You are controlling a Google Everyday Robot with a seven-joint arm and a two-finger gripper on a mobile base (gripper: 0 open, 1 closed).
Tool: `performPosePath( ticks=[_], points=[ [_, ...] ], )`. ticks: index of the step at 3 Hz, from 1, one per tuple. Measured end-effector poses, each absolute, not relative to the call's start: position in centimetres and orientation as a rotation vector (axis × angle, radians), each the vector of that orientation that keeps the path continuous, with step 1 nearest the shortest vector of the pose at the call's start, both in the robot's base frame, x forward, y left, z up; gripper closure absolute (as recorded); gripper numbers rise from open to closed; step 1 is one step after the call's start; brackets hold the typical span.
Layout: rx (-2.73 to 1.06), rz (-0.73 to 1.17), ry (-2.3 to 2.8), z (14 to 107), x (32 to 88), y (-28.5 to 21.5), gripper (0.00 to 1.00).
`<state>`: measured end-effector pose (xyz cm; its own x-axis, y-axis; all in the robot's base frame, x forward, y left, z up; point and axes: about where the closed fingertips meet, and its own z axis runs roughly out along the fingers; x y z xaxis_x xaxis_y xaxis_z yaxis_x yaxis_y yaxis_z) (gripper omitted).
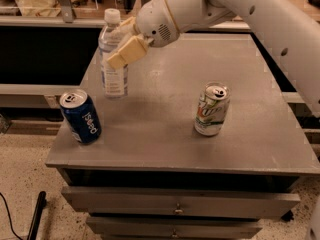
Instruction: Move blue plastic bottle near pepsi can
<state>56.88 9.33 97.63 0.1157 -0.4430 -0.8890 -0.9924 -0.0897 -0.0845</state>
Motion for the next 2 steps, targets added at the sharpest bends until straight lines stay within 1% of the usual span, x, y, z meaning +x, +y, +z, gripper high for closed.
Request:
performPosePath(
  ticks=[2],
  points=[
    [-1.861,0.975,1.244,95.8,53.1,11.9,1.00]
  ],
)
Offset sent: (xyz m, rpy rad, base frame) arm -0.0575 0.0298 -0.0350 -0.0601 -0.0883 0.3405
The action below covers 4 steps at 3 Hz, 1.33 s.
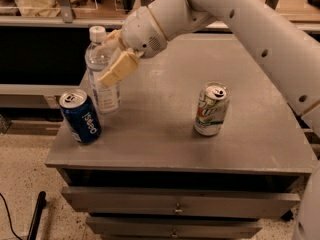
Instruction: Move blue plastic bottle near pepsi can
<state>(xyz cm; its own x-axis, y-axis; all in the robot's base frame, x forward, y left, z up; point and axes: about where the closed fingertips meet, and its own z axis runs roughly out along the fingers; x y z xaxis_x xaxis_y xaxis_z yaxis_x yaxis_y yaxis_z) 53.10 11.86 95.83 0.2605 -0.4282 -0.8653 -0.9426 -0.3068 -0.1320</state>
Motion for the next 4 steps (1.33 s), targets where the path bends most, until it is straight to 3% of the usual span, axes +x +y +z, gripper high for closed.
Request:
performPosePath(
  ticks=[1,4],
  points=[
    [-1.925,1.002,1.200,94.98,52.13,12.22,0.82],
    [-1.929,1.008,1.194,94.94,51.94,12.83,0.12]
  ],
)
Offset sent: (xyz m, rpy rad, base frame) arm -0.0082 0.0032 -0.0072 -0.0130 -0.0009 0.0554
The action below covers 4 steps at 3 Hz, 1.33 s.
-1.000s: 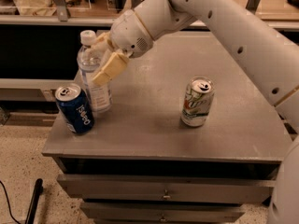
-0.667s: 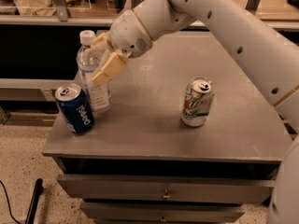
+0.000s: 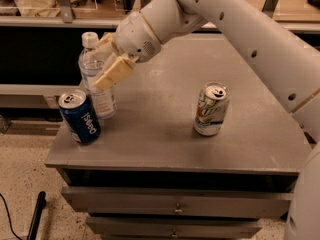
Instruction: Move blue plastic bottle near pepsi can
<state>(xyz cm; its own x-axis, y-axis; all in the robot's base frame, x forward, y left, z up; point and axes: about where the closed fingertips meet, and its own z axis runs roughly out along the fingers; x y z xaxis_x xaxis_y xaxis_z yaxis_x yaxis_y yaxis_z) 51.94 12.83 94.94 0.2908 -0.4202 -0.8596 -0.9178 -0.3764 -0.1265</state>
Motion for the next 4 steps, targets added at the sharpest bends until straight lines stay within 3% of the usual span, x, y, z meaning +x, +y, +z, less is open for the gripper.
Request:
performPosePath(
  ticks=[1,2,4],
  points=[
    [-1.931,1.010,1.191,94.9,51.9,13.0,0.00],
    [-1.909,1.001,1.188,95.2,51.9,12.4,0.00],
    [-1.722,0.792,1.308,99.8,50.4,4.1,0.00]
  ],
)
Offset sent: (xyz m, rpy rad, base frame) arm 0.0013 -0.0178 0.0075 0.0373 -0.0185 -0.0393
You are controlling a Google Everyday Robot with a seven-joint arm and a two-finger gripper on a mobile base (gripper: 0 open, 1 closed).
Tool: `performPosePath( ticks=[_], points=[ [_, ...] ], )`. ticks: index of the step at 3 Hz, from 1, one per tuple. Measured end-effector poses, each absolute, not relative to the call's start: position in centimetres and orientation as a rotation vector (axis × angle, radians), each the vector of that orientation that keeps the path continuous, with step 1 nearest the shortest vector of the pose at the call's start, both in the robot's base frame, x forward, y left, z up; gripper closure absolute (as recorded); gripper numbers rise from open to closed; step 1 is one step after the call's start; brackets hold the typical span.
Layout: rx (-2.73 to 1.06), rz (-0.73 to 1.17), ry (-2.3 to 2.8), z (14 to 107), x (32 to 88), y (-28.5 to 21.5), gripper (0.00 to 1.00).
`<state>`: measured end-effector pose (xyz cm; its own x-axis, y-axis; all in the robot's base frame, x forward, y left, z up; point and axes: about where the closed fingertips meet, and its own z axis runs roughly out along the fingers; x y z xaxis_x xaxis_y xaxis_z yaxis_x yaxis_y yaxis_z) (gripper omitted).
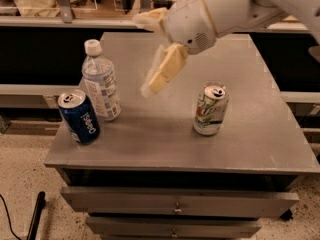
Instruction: Move blue plastic bottle near pepsi can
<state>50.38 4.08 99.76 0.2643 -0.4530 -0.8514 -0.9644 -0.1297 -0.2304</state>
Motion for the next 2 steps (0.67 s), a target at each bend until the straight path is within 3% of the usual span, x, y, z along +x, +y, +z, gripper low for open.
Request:
performPosePath(
  ticks=[1,2],
  points=[
    [-1.554,0.666,1.429,102.59,51.69,-0.68,0.00],
    [-1.554,0.666,1.429,102.59,51.69,-0.67,0.00]
  ],
)
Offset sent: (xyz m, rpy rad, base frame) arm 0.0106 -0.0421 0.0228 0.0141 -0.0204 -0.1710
